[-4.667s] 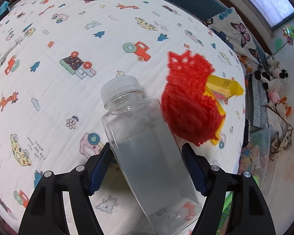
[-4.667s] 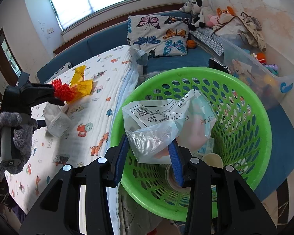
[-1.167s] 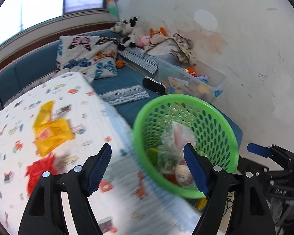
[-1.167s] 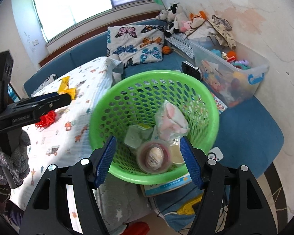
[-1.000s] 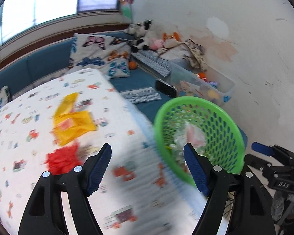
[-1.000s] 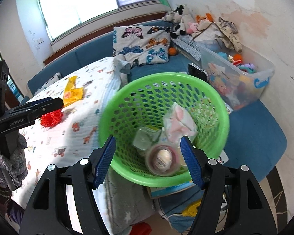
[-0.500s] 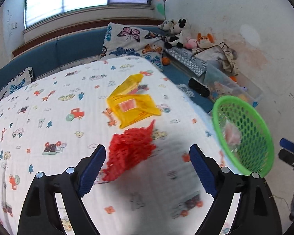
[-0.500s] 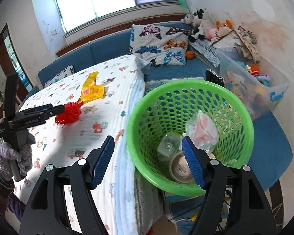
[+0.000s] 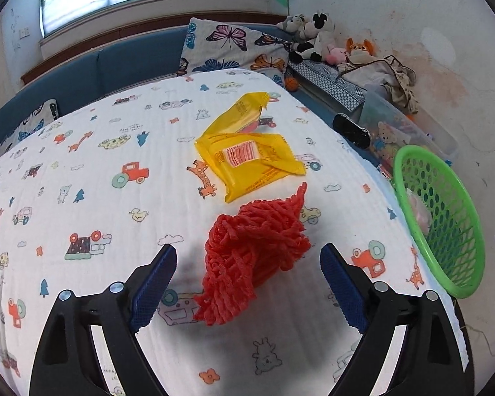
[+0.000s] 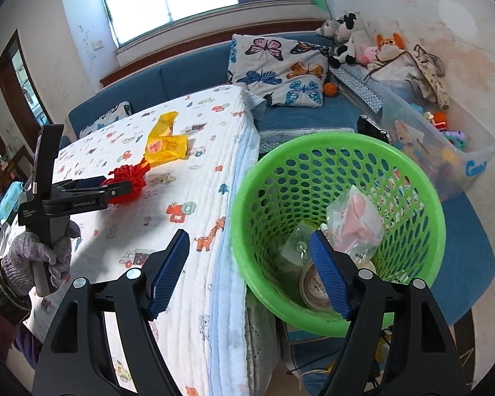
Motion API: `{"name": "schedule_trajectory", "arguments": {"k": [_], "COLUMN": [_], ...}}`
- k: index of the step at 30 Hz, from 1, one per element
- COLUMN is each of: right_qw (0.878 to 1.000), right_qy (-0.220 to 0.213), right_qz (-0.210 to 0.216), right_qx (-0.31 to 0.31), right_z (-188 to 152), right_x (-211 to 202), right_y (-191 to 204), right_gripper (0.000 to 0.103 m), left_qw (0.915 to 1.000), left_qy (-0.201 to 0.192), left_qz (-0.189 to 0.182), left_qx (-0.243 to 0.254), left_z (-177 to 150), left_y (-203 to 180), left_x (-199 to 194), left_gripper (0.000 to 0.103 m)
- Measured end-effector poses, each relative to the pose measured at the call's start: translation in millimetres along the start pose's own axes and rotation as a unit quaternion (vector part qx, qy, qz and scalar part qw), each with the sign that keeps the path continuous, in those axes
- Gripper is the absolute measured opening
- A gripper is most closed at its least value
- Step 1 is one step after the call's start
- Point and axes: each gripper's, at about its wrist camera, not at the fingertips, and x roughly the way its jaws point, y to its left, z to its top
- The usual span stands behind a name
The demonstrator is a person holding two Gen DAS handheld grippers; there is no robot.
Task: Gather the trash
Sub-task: 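Move the left gripper to the red mesh net and grasp it, then grasp the yellow snack wrapper with the right gripper and lift it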
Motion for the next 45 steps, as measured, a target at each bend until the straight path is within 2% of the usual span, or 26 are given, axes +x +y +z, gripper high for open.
{"name": "schedule_trajectory", "arguments": {"k": [7,9,17,22,26,32,45], "right_qw": [1.000,1.000,1.000,1.000,0.999,0.998,0.991], "right_qy": [0.006,0.007,0.008,0.009,0.012,0.021,0.044], "right_qz": [0.001,0.001,0.003,0.013,0.026,0.056,0.088], "right_qx": [-0.002,-0.002,-0.005,-0.011,-0.020,-0.036,-0.087], "right_z": [0.0,0.0,1.0,7.0,15.7,34.4,80.8], "right_x": [7.0,7.9,9.5,14.3,23.2,47.8,127.7], "right_y": [2.7,2.9,5.2,12.8,24.5,53.3,129.0], "right_gripper": [0.075,0.075,0.075,0.075,0.075,0.075,0.075], "left_qw": [1.0000,1.0000,1.0000,0.9997,0.9989,0.9974,0.9943], "left_qy": [0.004,0.003,0.002,-0.010,-0.020,-0.042,-0.066], "left_qz": [0.004,0.006,0.000,0.012,0.010,0.022,0.035], "left_qx": [0.000,0.001,-0.008,-0.016,-0.042,-0.054,-0.076], "left_z": [-0.2,-0.6,-1.4,-3.1,-7.0,-12.0,-22.4], "left_y": [0.6,0.2,3.9,8.1,21.0,37.8,74.1], "left_x": [9.1,9.7,7.9,-8.2,-26.4,-58.6,-101.1], "left_gripper": [0.085,0.080,0.046,0.039,0.038,0.038,0.038]}}
